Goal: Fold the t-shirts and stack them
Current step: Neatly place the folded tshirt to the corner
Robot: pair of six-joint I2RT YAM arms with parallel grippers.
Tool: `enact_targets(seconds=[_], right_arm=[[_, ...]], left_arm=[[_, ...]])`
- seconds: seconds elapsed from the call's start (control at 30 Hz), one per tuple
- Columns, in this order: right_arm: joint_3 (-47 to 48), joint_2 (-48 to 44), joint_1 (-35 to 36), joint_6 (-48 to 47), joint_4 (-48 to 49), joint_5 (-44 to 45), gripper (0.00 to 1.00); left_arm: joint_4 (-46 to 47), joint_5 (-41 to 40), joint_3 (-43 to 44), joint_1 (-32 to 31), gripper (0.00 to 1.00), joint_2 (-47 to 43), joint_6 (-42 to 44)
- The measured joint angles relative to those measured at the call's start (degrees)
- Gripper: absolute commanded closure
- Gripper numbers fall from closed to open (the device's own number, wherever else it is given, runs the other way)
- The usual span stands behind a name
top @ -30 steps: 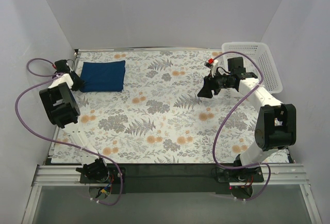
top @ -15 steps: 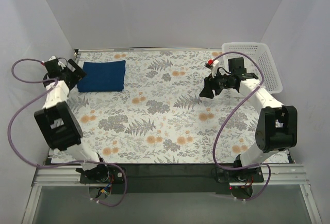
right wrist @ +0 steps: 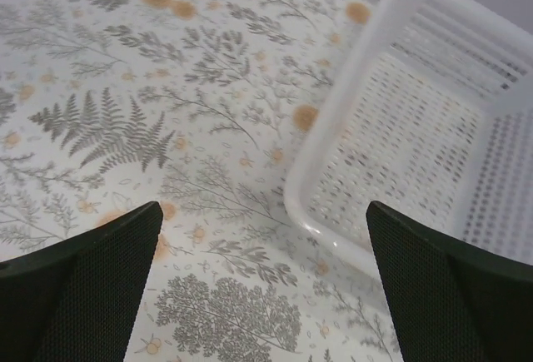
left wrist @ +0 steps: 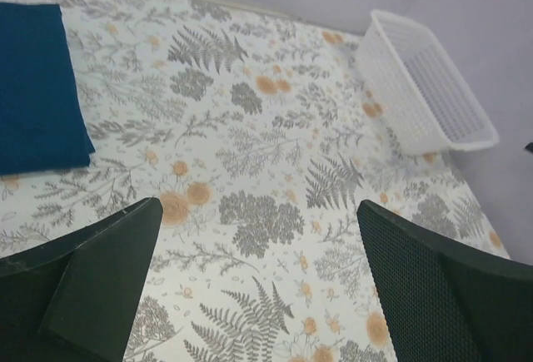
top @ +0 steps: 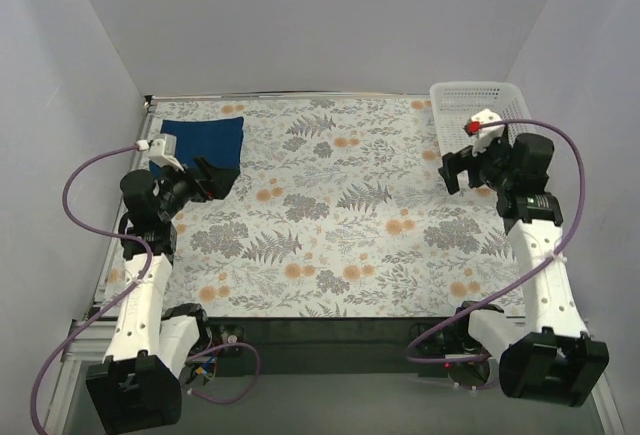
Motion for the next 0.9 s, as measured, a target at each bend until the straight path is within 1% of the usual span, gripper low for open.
enact_targets(seconds=[0.1,0.17,0.33,0.47,0.63,0.9], right_arm=[[-5.6,-6.0,-6.5,4.5,2.3,3.0,0.02],[-8.0,-7.3,-8.5,8.2,2.8,5.9,0.02],[-12.7,-8.1,-9.0,15.9,3.8,16.5,0.02],[-16.3,-10.9,-9.0,18.5,5.2,21.7,0.02],[-19.4,-13.9,-9.1,20.2,7.7,24.9,0.02],[-22.7,-14.2,-9.1,21.2,10.6,27.7,0.02]], left_arm=[[-5.2,-4.5,-0.1,-5.7,0.02,-2.4,4.1],[-7.4,-6.8,-0.5,-7.9,0.02,-5.2,5.7],[-8.8,-11.6,-3.3,-8.8,0.02,-10.8,6.9],[-10.4,-13.6,-5.3,-9.5,0.02,-11.2,7.3],[-10.8,-15.4,-5.4,-9.6,0.02,-11.1,7.7],[-10.7,-16.6,-5.6,-9.6,0.02,-11.3,8.2]])
